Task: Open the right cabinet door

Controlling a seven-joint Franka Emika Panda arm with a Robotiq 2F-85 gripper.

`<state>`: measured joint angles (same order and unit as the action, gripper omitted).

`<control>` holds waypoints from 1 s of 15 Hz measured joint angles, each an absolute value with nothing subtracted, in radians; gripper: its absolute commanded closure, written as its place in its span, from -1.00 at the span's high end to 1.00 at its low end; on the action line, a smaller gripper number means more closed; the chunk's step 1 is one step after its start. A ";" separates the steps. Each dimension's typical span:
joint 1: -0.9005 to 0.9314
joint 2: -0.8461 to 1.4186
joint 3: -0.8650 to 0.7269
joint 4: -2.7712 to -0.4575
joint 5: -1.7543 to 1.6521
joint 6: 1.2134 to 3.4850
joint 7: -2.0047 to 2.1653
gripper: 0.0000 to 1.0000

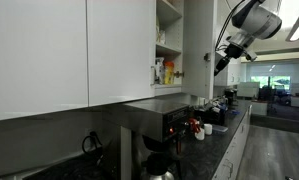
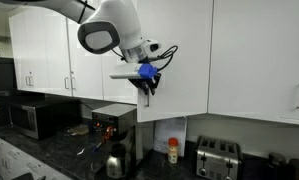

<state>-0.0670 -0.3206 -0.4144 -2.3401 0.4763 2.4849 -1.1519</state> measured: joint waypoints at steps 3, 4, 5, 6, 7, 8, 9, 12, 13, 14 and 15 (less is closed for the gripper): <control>-0.069 -0.391 -0.486 -2.307 0.491 2.375 -1.235 0.68; -0.071 -0.409 -0.505 -2.297 0.491 2.342 -1.250 0.83; -0.073 -0.424 -0.523 -2.288 0.491 2.311 -1.259 0.95; -0.075 -0.438 -0.537 -2.280 0.491 2.285 -1.264 1.00; -0.079 -0.450 -0.546 -2.274 0.490 2.262 -1.264 1.00; -0.082 -0.460 -0.552 -2.269 0.490 2.238 -1.264 1.00; -0.084 -0.468 -0.555 -2.265 0.488 2.215 -1.264 1.00; -0.084 -0.479 -0.547 -2.257 0.483 2.140 -1.264 1.00; -0.084 -0.480 -0.539 -2.254 0.479 2.112 -1.263 1.00; -0.084 -0.481 -0.530 -2.251 0.477 2.087 -1.261 1.00; -0.085 -0.481 -0.521 -2.246 0.472 2.063 -1.254 1.00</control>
